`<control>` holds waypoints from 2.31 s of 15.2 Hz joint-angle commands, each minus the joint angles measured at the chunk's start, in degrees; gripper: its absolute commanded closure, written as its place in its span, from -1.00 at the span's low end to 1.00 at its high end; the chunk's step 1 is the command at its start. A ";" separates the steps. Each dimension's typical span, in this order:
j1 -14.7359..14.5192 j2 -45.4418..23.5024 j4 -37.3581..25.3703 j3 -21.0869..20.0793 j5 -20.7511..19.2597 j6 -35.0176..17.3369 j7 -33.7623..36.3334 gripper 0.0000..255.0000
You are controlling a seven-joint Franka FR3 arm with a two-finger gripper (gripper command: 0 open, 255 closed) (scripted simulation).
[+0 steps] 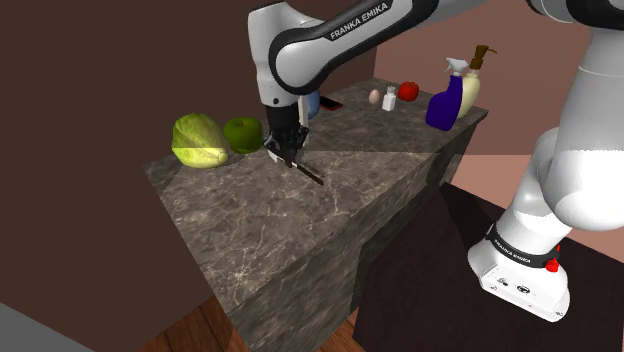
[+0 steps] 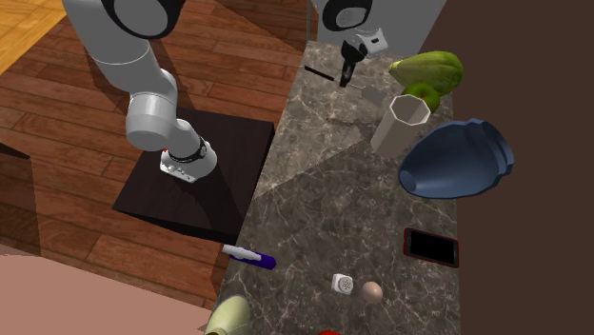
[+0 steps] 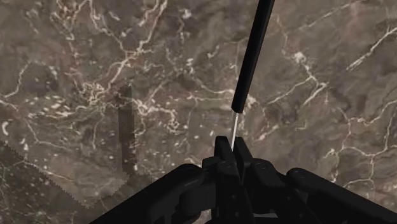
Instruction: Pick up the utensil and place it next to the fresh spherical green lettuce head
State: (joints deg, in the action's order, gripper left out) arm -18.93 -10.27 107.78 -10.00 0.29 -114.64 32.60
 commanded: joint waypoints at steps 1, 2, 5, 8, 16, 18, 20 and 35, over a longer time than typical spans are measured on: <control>0.02 -0.55 0.85 0.05 -0.10 -1.43 -0.05 1.00; 0.01 -0.84 1.27 0.06 -0.15 -2.13 -0.04 1.00; -0.04 -1.76 2.46 0.09 -0.32 -4.22 0.02 1.00; -0.09 -2.77 3.53 0.14 -0.51 -6.29 0.10 1.00; -0.14 -3.68 4.32 0.19 -0.68 -7.98 0.17 1.00; -0.14 -3.68 4.32 0.19 -0.68 -7.98 0.17 1.00; -0.14 -3.68 4.32 0.19 -0.68 -7.98 0.17 -1.00; 0.08 -1.05 0.21 0.12 -0.18 -1.26 -0.17 -1.00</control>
State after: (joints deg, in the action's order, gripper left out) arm -18.85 -11.32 107.99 -9.88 0.10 -115.93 32.44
